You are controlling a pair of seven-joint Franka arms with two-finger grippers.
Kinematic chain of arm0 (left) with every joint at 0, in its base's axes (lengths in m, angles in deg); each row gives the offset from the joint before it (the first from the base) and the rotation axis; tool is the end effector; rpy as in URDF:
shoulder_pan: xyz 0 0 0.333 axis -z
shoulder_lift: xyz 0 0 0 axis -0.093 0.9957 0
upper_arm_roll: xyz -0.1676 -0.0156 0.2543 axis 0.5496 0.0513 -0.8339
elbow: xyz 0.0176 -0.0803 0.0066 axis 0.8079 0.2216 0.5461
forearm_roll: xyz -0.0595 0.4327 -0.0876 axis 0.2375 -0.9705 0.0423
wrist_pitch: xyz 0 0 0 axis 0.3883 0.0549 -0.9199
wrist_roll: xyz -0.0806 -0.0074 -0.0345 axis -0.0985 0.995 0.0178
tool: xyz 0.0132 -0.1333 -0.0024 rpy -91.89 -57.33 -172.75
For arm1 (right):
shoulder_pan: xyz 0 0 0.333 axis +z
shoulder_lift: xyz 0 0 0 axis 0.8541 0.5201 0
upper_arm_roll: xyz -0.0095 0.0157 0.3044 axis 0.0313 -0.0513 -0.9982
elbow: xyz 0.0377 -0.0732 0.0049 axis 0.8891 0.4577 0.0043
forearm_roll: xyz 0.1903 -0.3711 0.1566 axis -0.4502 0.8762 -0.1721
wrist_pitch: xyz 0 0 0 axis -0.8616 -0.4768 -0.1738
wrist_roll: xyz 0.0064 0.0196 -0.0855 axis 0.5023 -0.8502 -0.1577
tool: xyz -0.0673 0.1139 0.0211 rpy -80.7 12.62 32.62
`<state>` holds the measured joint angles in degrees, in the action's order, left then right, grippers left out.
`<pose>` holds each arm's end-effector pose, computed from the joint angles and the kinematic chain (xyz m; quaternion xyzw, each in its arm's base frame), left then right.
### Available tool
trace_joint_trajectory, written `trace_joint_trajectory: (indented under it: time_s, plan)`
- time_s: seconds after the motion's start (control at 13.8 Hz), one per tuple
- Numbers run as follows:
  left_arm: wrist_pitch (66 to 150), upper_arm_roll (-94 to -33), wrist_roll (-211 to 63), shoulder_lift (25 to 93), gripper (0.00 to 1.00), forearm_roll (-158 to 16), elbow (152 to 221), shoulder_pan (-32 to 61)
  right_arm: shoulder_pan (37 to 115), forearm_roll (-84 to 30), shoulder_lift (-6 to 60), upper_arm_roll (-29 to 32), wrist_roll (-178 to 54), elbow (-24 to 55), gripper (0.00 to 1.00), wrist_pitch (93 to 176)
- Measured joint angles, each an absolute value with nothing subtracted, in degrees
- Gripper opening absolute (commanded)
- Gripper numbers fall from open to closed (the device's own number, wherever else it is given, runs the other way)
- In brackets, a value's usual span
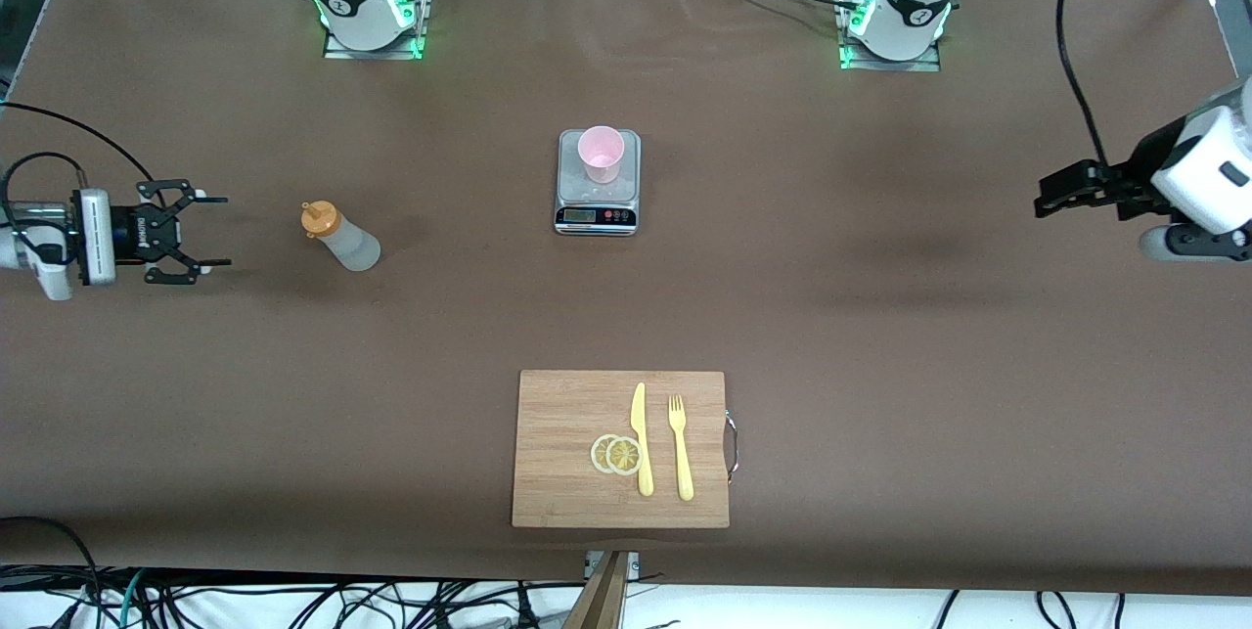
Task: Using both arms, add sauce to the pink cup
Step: 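Reach the right gripper to the sauce bottle while the left gripper retracts, then grasp the orange-capped sauce bottle with the right gripper and lift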
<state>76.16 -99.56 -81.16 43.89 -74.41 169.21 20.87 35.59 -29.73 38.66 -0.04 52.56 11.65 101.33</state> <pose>0.6458 -0.0013 0.5448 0.9980 0.0122 -0.0584 0.0210 0.5850 -0.1939 0.1814 -0.6685 -0.5584 -0.1828 0.4560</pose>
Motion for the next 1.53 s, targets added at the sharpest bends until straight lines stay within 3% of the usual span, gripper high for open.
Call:
trace_joint_trajectory:
  time_s: [0.29,0.58,0.8,1.09,1.24,1.31,1.38,1.45,1.53]
  plan:
    - [74.7,-95.9,-85.6,43.7,1.0,-74.6,169.5,13.5,35.5,-35.4,46.6,-0.6,64.1,11.6,1.0,99.3]
    - [74.0,-94.8,-86.6,43.8,1.0,-74.6,169.7,13.0,35.6,-37.8,52.2,-3.3,70.0,11.5,1.0,97.4]
    - [73.6,-92.4,-86.6,43.8,1.0,-74.6,169.7,12.4,35.7,-38.5,54.4,-6.0,71.4,11.3,1.0,97.4]
    - [73.3,-84.2,-86.2,43.2,1.0,-76.9,169.7,7.7,37.4,-39.6,55.7,-7.3,72.9,10.8,1.0,97.4]
    - [73.0,-83.1,-85.9,42.2,1.0,-78.2,169.7,7.6,38.7,-40.2,55.8,-7.3,73.1,10.7,0.96,97.4]
    - [72.9,-83.0,-85.5,41.9,1.0,-78.3,169.8,7.5,39.2,-40.3,55.8,-7.3,73.1,10.6,0.64,97.4]
    - [72.6,-83.0,-84.6,41.7,1.0,-78.3,169.9,7.5,39.5,-40.3,55.8,-7.3,73.1,10.5,0.21,97.4]
    - [72.2,-83.0,-83.5,41.7,1.0,-78.3,169.9,7.4,39.6,-40.3,55.8,-7.3,73.1,10.4,0.01,97.4]
    - [72.0,-82.7,-82.9,41.7,1.0,-78.3,170.0,7.4,39.6,-40.2,55.8,-7.2,73.1,10.3,0.0,97.4]
